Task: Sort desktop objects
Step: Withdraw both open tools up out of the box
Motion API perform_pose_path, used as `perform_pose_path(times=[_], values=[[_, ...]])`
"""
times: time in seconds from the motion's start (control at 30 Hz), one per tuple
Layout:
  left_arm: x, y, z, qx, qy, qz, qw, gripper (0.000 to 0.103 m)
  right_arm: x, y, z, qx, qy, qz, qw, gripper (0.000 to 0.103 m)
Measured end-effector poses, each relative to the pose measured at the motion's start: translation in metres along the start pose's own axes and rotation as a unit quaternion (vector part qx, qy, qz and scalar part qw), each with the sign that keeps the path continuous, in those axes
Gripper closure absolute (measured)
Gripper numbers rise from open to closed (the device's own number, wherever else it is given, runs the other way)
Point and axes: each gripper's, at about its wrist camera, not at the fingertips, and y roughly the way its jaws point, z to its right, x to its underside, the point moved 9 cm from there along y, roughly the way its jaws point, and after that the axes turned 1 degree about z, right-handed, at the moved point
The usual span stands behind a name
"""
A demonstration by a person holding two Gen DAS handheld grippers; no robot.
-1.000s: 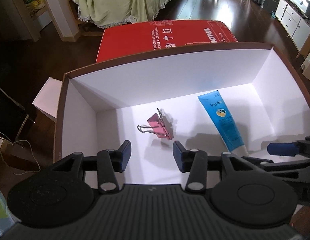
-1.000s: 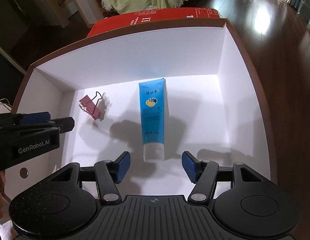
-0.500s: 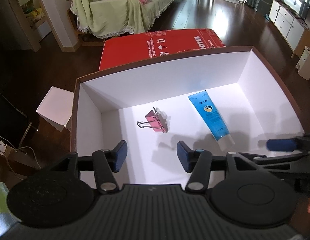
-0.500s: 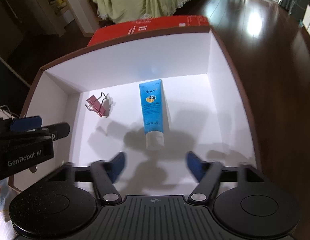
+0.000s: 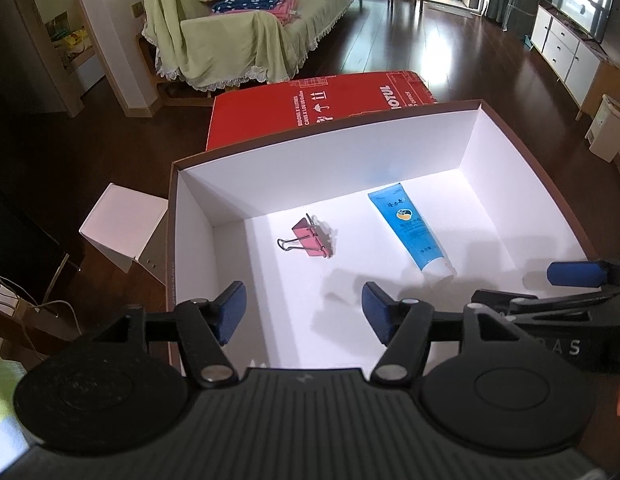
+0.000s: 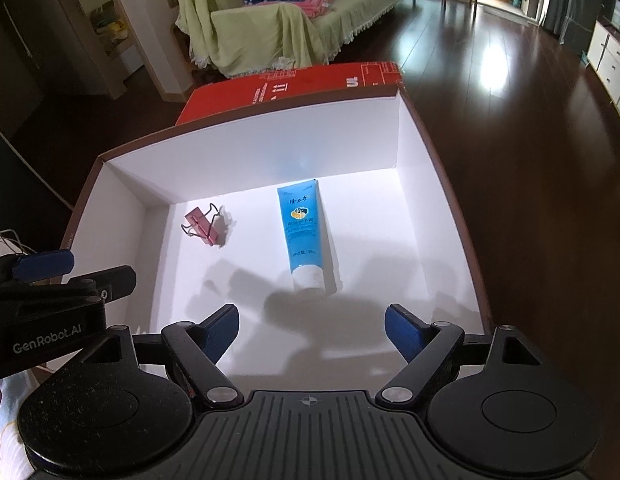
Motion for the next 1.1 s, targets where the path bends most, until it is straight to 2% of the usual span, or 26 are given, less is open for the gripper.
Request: perform_pose_path(times=[0.37, 0.53, 0.6, 0.77, 1.1], values=[[0.008, -0.026, -0.004, 0.002, 0.001, 0.015, 0.9999, 0.038, 0.005, -0.028, -0.004, -0.002, 0.013, 0.03, 0.999, 0.02], [0.013, -0.04, -0.008, 0.003, 0.0, 0.026, 0.9997, 0.032, 0.009, -0.041, -0.005, -0.002, 0.025, 0.043, 0.999, 0.019], [0.016, -0.045, -0.008, 0.004, 0.0, 0.029, 0.9996, 0.032, 0.011, -0.048, -0.005, 0.0, 0.029, 0.051, 0.998, 0.005], [0.022, -0.059, -0.009, 0.009, 0.002, 0.038, 0.9992, 0.028, 0.015, -0.064, -0.006, 0.003, 0.033, 0.068, 0.997, 0.004], [0.034, -0.089, -0.007, 0.015, 0.011, 0.055, 0.9983, 0.024, 0.03, -0.087, -0.008, 0.008, 0.029, 0.071, 0.997, 0.004]])
